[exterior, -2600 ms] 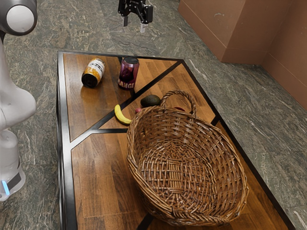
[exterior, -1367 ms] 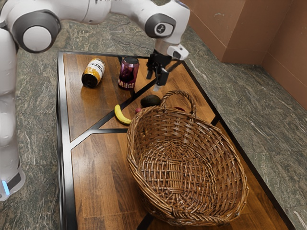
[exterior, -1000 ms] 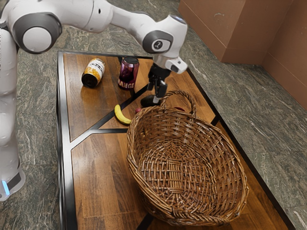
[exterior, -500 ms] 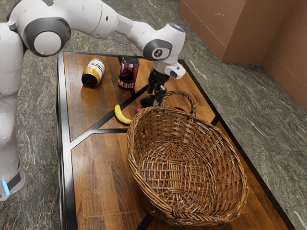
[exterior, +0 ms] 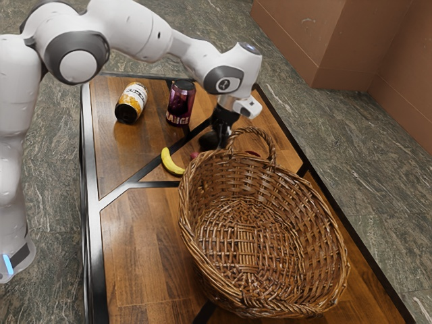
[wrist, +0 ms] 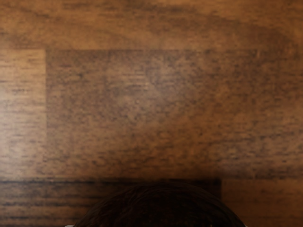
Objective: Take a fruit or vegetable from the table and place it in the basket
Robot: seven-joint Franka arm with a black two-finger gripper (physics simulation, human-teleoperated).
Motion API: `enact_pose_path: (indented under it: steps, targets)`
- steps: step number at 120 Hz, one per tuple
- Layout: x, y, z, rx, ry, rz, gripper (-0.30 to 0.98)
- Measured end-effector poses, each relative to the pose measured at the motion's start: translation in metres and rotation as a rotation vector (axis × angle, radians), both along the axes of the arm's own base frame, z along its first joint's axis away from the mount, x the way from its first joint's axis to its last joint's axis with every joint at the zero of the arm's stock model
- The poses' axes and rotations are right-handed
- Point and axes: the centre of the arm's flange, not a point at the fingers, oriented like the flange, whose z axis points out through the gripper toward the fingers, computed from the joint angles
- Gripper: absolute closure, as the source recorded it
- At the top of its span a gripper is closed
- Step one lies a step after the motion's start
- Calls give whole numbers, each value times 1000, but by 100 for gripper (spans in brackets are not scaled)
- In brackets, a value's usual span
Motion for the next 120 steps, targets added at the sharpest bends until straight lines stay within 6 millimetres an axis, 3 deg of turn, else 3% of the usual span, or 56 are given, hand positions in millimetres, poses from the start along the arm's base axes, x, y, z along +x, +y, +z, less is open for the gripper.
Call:
enact_pose_path:
  steps: [6, 20, 34, 45, 53, 70, 82, 96, 109, 120]
  targets:
    - [3, 2, 16, 15, -16, -7, 34]
    - [12, 5, 77, 51, -19, -20, 34]
    - [7, -3, 154, 80, -25, -40, 34]
    - [-19, -60, 224, 81, -66, -130, 35]
    - [-44, -103, 264, 83, -93, -204, 35]
    - [-102, -204, 324, 114, -132, -374, 33]
    - [-137, -293, 337, 150, -129, -513, 33]
    - [-182, -390, 328, 189, -102, -646, 33]
    - [-196, -439, 299, 219, -75, -677, 34]
    - [-187, -458, 259, 237, -45, -657, 34]
